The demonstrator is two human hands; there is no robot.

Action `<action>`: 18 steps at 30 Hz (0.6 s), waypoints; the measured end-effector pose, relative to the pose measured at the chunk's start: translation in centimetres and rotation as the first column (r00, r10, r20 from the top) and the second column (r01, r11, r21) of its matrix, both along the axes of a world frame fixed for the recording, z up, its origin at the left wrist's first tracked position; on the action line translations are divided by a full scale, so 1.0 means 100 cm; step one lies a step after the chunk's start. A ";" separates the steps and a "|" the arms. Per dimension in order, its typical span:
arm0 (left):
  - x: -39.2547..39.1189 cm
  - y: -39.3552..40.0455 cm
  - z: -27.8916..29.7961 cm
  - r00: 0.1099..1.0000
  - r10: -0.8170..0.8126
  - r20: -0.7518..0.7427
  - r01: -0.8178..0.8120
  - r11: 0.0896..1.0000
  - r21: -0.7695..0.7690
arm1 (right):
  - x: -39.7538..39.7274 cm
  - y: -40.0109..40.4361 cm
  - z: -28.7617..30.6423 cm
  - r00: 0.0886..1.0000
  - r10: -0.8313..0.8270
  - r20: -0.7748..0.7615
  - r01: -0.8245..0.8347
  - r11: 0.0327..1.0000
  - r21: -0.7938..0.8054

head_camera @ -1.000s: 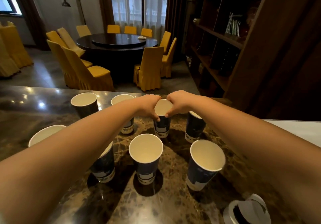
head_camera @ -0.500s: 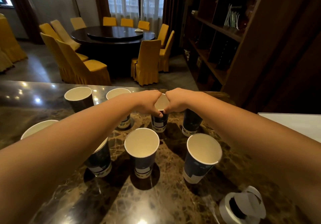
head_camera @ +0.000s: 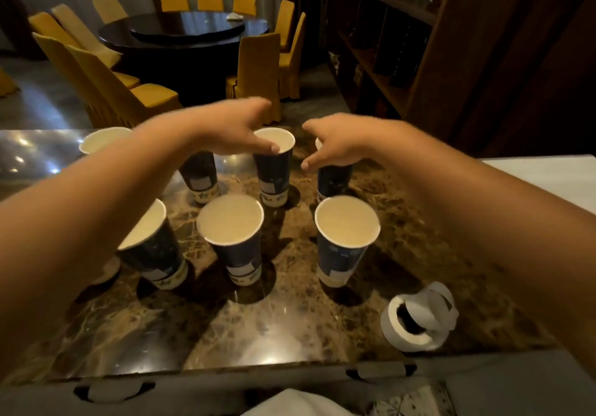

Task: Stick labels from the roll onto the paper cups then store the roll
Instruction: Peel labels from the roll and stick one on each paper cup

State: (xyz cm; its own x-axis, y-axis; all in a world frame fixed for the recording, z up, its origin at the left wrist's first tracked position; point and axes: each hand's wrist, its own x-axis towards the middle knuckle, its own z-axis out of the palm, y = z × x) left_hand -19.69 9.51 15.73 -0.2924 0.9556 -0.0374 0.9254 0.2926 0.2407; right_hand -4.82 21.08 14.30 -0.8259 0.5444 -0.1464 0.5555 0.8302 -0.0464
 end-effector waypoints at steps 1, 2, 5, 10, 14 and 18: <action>0.011 -0.010 0.008 1.000 -0.009 0.011 0.008 0.999 0.044 | 0.016 -0.007 0.006 0.999 0.003 -0.038 -0.004 1.000 -0.019; 0.024 -0.022 0.015 0.999 -0.028 0.016 0.026 0.994 0.104 | 0.034 -0.014 0.011 0.996 0.008 -0.092 -0.013 0.999 -0.046; 0.077 -0.071 0.022 0.978 -0.189 0.092 0.154 0.942 0.298 | 0.097 -0.040 0.018 0.962 0.000 -0.273 -0.045 0.986 -0.158; 0.158 -0.115 -0.039 0.805 -0.504 0.314 0.379 0.843 0.381 | 0.202 -0.077 -0.012 0.889 -0.062 -0.453 -0.077 0.957 -0.281; 0.205 -0.097 -0.115 0.806 -0.459 0.375 0.403 0.888 0.220 | 0.252 -0.084 -0.076 0.879 -0.187 -0.438 0.069 0.960 -0.271; 0.234 -0.072 -0.157 0.853 -0.426 0.302 0.392 0.904 0.168 | 0.273 -0.090 -0.129 0.879 -0.179 -0.442 0.083 0.970 -0.229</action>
